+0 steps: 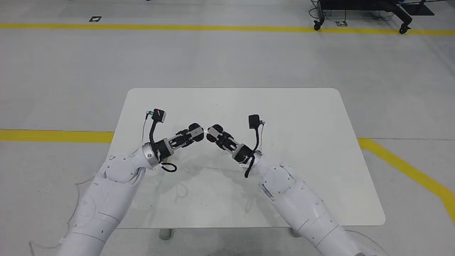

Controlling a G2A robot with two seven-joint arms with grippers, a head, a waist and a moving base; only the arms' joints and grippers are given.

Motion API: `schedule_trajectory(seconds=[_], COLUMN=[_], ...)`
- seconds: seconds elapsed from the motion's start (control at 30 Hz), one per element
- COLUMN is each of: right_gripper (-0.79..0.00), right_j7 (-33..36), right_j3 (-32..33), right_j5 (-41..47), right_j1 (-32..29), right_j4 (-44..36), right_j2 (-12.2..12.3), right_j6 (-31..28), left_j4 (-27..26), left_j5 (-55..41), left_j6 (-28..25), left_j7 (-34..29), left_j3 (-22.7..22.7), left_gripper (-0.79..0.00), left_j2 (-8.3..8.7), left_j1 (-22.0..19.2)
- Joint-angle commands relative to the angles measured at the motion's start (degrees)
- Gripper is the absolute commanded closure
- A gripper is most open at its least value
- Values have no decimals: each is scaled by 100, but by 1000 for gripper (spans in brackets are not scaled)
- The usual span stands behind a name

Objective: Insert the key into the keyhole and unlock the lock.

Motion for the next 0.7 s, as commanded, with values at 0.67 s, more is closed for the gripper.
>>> schedule_trajectory(seconds=[0.67], right_gripper=[0], right_j7=[160], right_j3=[52], right_j5=[-108], right_j1=[-81], right_j4=[-151], right_j2=[-18], right_j6=[131], left_j4=[-10], left_j5=[-43], left_j6=[-53], left_j7=[-103], left_j3=[0], left_gripper=[0], left_j2=[23], left_j1=[15])
